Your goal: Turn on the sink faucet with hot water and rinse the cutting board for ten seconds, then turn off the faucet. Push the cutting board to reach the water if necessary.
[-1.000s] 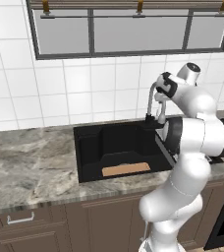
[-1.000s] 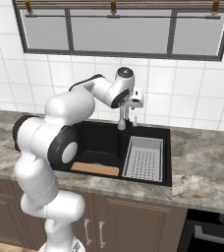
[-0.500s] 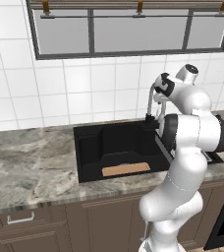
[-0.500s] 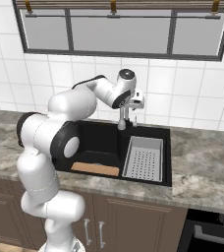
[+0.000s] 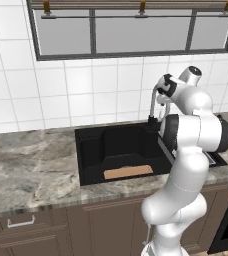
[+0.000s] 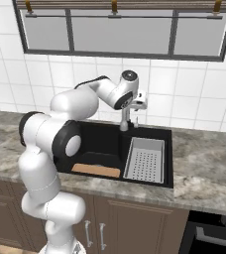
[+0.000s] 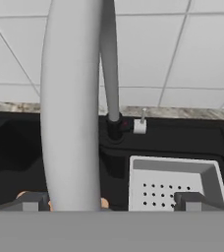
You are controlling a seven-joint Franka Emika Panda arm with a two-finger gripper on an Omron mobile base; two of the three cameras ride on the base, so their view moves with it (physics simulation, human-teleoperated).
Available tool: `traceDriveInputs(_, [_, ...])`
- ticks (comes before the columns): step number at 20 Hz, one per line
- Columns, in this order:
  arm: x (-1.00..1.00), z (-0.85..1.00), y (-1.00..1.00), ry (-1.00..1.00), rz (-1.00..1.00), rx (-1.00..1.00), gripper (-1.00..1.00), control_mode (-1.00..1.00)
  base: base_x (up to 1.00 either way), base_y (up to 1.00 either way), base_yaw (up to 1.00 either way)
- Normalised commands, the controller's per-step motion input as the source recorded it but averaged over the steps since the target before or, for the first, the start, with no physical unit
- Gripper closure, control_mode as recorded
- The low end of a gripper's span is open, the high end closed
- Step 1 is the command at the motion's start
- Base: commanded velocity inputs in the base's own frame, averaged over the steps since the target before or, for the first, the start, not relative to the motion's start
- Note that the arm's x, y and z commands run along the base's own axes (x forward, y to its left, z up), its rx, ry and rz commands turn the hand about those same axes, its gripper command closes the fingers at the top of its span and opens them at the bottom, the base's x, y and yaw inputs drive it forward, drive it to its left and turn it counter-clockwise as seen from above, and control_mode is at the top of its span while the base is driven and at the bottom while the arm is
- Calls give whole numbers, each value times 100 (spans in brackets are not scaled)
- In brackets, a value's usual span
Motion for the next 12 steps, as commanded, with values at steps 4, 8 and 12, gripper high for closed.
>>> traceDriveInputs(4, [17,-11,0,0,0,0,-100,-100,0,0,0])
traceDriveInputs(8, [2,-6,9,0,0,0,-100,-100,0,0,0])
traceDriveInputs(12, [0,-6,24,0,0,0,-100,-100,0,0,0])
